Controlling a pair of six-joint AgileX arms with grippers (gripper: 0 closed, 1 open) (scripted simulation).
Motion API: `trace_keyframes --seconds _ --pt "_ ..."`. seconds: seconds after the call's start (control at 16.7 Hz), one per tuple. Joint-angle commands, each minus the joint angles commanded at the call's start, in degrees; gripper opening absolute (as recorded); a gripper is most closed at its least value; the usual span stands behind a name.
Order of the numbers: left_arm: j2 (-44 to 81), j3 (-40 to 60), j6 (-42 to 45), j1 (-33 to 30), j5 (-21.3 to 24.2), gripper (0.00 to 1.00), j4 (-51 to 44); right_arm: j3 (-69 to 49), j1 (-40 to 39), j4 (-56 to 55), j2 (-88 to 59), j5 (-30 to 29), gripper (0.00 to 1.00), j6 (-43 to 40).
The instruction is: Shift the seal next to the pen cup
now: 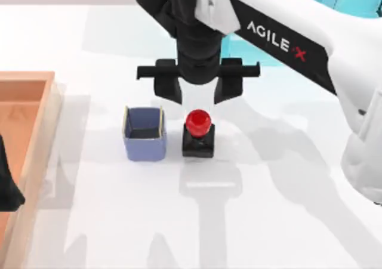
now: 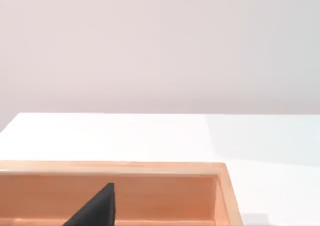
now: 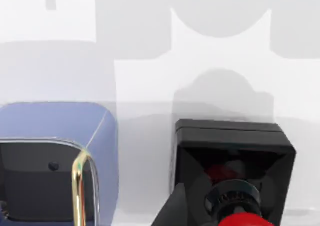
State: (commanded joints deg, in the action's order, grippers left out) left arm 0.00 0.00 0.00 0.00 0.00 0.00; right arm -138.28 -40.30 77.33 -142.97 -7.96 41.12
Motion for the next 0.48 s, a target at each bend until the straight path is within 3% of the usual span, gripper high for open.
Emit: trace_keyframes --seconds 0.12,0.48 --pt "0.00 0.00 0.00 0.00 0.00 1.00 0.00 0.00 0.00 0.00 0.00 0.00 0.98 0.00" --pt "0.00 0.00 0.00 0.00 0.00 1.00 0.00 0.00 0.00 0.00 0.00 0.00 1.00 0.00"
